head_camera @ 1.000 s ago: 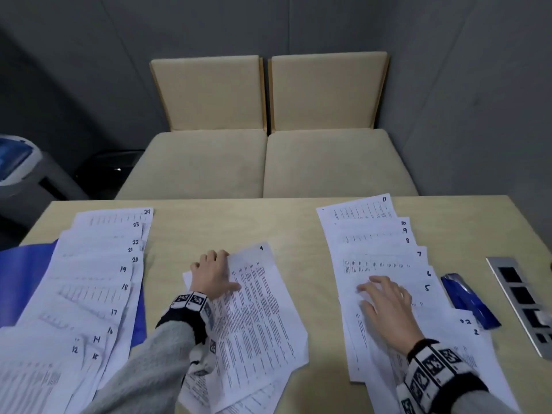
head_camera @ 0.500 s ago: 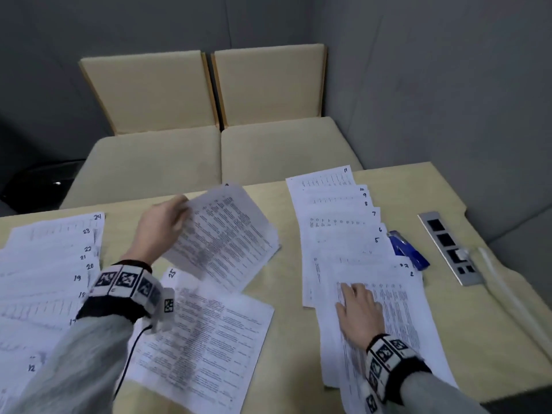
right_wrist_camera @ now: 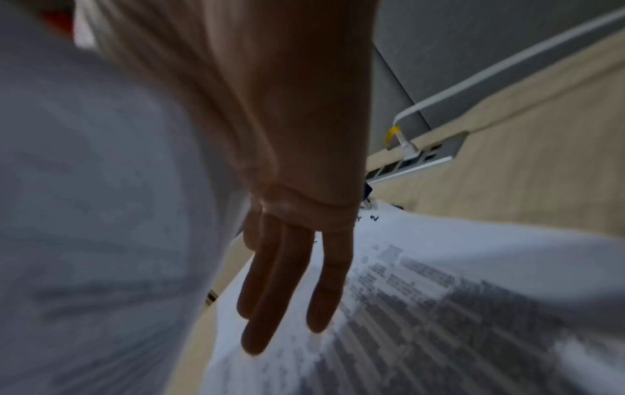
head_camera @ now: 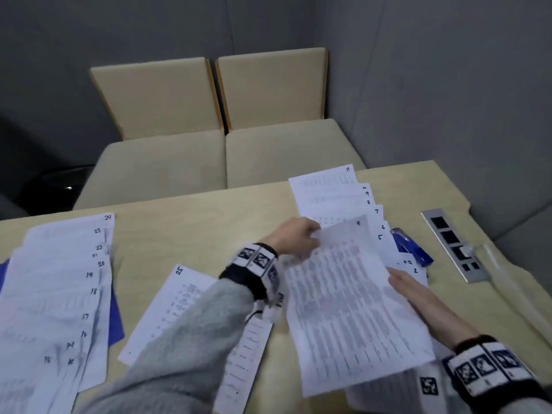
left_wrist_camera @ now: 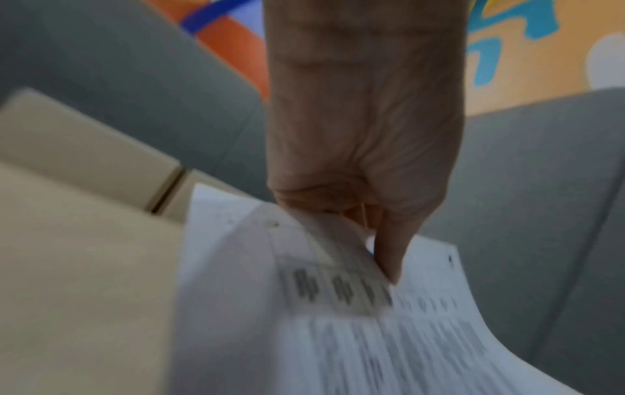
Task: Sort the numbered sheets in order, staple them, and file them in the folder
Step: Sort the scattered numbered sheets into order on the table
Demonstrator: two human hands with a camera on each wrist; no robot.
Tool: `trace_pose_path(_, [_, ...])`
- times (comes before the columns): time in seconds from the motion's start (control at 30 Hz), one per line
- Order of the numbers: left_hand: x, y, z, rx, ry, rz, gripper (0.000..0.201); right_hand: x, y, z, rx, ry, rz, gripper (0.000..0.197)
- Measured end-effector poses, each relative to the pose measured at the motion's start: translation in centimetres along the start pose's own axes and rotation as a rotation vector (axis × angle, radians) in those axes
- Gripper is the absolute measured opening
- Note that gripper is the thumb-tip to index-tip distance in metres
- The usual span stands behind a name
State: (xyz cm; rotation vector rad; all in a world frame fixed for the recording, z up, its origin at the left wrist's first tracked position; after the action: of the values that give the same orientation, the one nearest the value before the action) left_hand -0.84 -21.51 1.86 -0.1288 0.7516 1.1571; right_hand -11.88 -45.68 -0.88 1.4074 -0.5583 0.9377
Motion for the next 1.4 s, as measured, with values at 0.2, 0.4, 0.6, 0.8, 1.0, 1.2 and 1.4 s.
trace_pose_path(0.2, [-0.5, -1.5, -8.1, -0.044, 0.149, 0.091, 0.031, -4.5, -3.9, 2.9, -0.253, 0.395, -0.134, 0.031])
trace_pose_path(0.4, [12.3, 4.9, -4.7, -0.377, -0.067, 0.533, 0.029, -9.0, -4.2, 5.4, -0.346, 0.61, -0.331, 0.035])
trace_pose_path(0.6, [23.4, 16.7, -3.2, -0.384, -0.1, 1.14, 0.068, -7.8, -4.5, 5.4, -0.291, 0.863, -0.435, 0.07])
trace_pose_path(0.8, [26.1, 20.7, -4.1, -0.246, -0.149, 1.137, 0.11, -0.8, -4.2, 0.6, -0.394, 1.236, -0.311, 0.082])
trace_pose_path(1.0, [24.2, 19.7, -3.5, -0.221, -0.058, 1.058, 0.057, 4.3, -6.9, -11.8, -0.022, 1.216, 0.078, 0.066])
trace_pose_path(1.2, [21.2, 17.8, 0.4, -0.262, 0.08, 0.55, 0.047, 4.0, -8.8, -23.8, 0.197, 0.943, 0.231, 0.084])
trace_pose_path(1.4, [24.6, 19.2, 5.9, -0.514, 0.213, 0.514, 0.021, 3.6, -12.7, -29.3, 0.247, 0.767, 0.098, 0.03])
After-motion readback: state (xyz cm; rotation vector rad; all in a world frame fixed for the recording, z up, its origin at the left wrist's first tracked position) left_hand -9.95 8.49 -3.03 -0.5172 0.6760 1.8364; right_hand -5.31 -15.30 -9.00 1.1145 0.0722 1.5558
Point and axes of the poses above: each hand's wrist, its own y-axis away from the middle knuckle, its own z-axis out of the back of the hand, x = y × z, the point moved 4 cm from there along -y, towards the middle knuckle
